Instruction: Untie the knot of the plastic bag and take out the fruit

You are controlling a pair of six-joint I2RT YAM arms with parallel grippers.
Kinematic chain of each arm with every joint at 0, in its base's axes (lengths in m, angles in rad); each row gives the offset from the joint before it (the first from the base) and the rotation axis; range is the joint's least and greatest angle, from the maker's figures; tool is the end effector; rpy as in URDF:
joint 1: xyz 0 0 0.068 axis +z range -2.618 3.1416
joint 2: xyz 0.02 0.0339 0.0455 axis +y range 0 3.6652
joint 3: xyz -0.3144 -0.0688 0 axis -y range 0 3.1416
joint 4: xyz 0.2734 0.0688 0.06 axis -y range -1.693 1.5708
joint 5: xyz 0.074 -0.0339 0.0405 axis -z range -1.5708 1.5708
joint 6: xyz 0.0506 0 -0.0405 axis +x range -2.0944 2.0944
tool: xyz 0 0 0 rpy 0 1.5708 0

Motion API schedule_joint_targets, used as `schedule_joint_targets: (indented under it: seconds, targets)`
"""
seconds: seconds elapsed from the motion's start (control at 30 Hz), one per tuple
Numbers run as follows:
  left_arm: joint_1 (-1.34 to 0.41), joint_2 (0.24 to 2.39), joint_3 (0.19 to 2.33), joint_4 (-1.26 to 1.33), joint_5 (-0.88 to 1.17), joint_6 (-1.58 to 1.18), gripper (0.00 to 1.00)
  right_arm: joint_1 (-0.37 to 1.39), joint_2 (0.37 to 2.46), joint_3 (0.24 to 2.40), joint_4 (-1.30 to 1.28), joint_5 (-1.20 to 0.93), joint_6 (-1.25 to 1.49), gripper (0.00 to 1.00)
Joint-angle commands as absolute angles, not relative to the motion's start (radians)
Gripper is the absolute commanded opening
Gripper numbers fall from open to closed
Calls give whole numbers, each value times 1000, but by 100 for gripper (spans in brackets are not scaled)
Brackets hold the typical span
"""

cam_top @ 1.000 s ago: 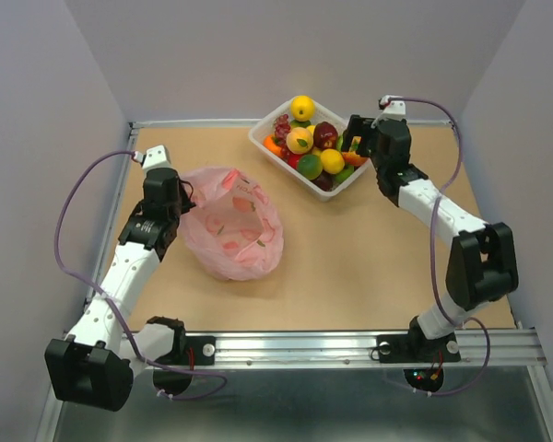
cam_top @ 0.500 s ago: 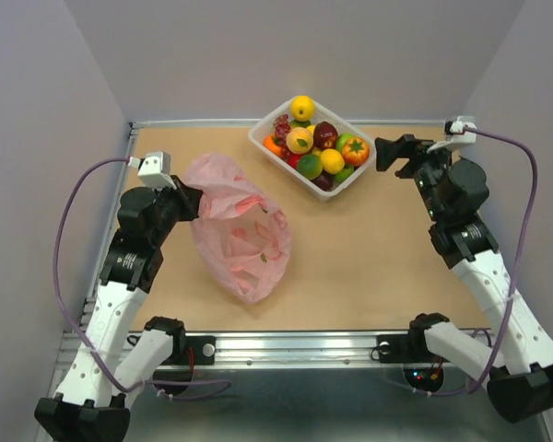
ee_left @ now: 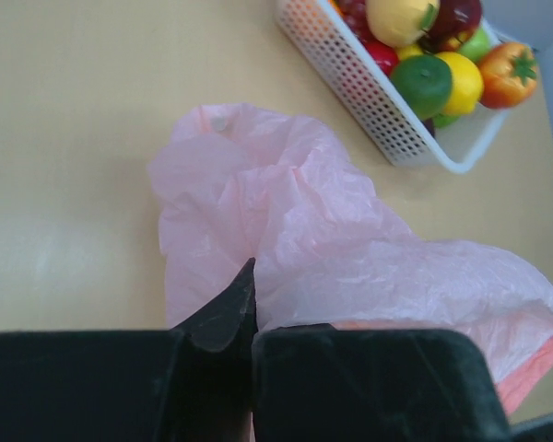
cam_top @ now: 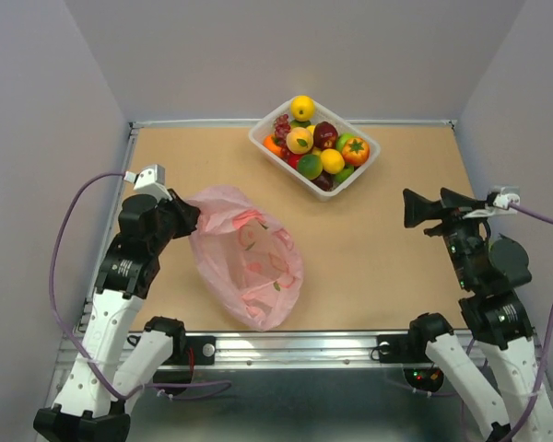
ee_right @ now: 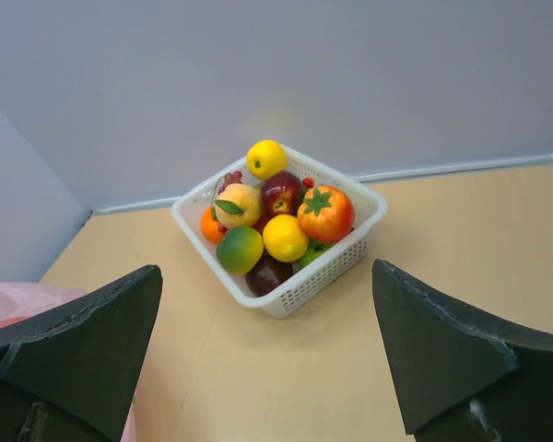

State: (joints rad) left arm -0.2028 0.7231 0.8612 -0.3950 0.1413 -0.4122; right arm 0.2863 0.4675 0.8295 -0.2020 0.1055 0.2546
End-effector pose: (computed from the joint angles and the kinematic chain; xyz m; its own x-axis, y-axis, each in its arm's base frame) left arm 0.1620 -0.0406 0.3871 -0.3614 -0.3306 -0.8718 0.2052 0.8839 -0.4203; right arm 0.0941 0.0221 0.4279 0.1023 0.2912 -0.9512 -0.2138 0.9403 0.2649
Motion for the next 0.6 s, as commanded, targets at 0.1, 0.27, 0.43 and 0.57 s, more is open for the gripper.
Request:
schedule_joint_targets:
  seconds: [0.1,0.27,0.43,0.57]
  targets:
    - [-199,634,851,-452,-208,-512,31,281,286,764,-285,186,218,100]
    - [-199,519,851,-448,-311,-509,62,281,172,756,-344,238,199,100]
    - [-201,439,856,-456,-356,-491,82,281,46,732,-351,282,175,100]
    - [-201,338,839,-405,-391,-463,99,281,3,713,-353,324,152,100]
